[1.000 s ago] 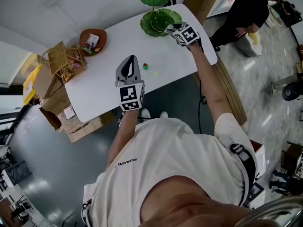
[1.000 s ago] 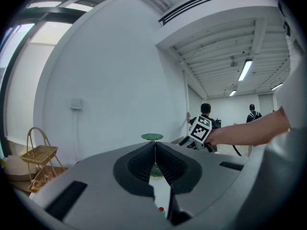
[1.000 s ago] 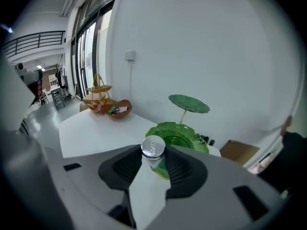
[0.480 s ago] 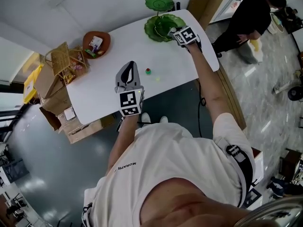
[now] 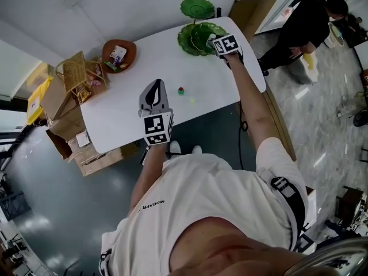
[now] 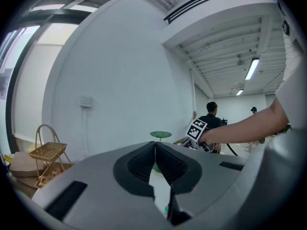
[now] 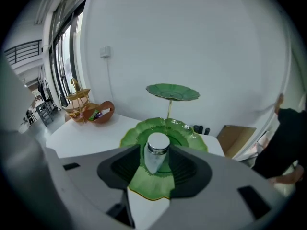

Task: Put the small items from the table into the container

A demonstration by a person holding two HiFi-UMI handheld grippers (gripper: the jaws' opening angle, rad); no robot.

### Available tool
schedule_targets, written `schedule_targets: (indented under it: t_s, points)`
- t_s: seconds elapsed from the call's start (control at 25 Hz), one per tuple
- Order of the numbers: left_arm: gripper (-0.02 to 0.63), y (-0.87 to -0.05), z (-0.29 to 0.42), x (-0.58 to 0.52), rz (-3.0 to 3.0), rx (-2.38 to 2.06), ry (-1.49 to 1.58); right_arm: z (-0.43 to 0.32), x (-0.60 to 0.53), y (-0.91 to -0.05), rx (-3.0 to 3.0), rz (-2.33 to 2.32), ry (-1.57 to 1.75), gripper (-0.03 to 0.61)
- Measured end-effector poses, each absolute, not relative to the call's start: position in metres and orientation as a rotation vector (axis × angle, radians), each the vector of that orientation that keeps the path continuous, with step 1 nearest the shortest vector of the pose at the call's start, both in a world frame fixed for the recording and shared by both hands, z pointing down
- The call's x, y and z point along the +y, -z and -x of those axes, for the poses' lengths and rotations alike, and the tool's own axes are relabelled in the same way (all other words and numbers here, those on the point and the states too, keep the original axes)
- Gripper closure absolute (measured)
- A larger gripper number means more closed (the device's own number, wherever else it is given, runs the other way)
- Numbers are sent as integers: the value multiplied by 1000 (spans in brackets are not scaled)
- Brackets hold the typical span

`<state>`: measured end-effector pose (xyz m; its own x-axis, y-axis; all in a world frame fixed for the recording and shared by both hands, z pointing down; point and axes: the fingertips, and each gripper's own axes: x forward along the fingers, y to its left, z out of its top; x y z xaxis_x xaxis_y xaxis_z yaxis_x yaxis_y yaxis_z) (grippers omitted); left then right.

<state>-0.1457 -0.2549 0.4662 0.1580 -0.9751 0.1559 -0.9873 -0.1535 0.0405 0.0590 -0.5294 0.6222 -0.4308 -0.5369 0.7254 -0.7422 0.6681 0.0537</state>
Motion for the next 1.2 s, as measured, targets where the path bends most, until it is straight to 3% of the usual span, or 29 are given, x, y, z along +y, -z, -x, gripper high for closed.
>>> schedule_targets:
  t_s: [0.32,1.2]
  points:
    - [607,-467,147,-257,-2286,-1944,-132,-69,-529,-601,-2192,-1073,-333,345]
    - [607,-455,125,-245,-2335,-1926,-109,-49,-443,-520,-2514,-1179,-317,344]
